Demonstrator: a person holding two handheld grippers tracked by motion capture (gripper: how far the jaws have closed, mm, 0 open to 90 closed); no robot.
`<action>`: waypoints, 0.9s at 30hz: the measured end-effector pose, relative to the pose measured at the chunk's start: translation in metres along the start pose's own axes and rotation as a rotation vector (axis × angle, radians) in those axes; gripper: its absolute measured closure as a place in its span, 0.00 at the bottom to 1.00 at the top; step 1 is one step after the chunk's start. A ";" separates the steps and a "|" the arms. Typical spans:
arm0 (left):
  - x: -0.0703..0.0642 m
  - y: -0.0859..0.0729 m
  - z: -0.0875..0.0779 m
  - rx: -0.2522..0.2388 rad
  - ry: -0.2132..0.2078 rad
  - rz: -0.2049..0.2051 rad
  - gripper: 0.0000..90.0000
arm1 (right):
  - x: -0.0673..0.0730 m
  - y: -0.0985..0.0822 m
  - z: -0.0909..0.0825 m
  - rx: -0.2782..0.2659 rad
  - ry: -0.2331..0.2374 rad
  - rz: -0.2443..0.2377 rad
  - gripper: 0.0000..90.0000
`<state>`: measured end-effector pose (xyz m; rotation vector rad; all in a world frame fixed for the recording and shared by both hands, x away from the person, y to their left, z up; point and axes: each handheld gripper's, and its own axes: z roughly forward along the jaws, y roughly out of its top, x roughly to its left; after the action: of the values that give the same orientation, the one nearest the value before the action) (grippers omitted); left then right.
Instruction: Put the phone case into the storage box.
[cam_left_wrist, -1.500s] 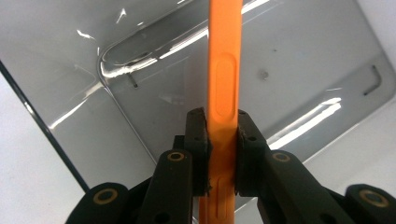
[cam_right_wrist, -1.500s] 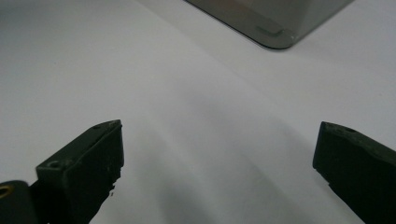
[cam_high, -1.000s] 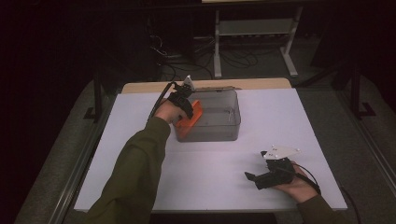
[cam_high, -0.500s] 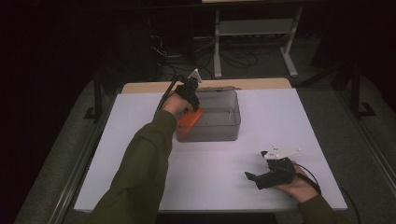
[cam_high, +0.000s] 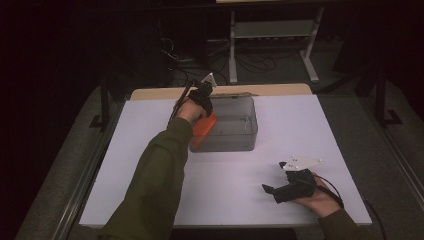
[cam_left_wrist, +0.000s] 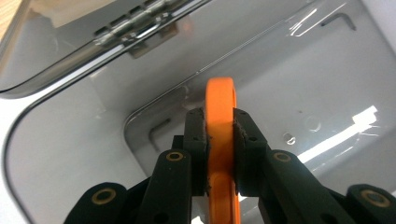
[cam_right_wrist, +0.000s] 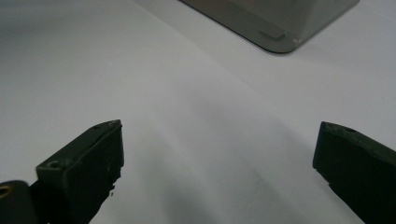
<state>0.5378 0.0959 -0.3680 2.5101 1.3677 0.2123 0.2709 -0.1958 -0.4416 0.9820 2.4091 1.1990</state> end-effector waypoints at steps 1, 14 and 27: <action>0.001 0.000 0.000 -0.001 0.000 -0.004 0.86 | 0.000 0.000 0.000 0.000 0.000 0.000 0.02; 0.015 -0.005 -0.005 0.005 0.054 -0.021 0.84 | 0.000 0.000 0.000 0.002 -0.001 0.000 0.02; 0.020 -0.009 -0.011 -0.008 0.088 -0.020 0.74 | 0.001 0.000 0.000 0.000 -0.003 -0.003 0.02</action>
<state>0.5386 0.1188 -0.3603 2.5064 1.4220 0.3269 0.2704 -0.1946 -0.4414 0.9787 2.4077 1.1960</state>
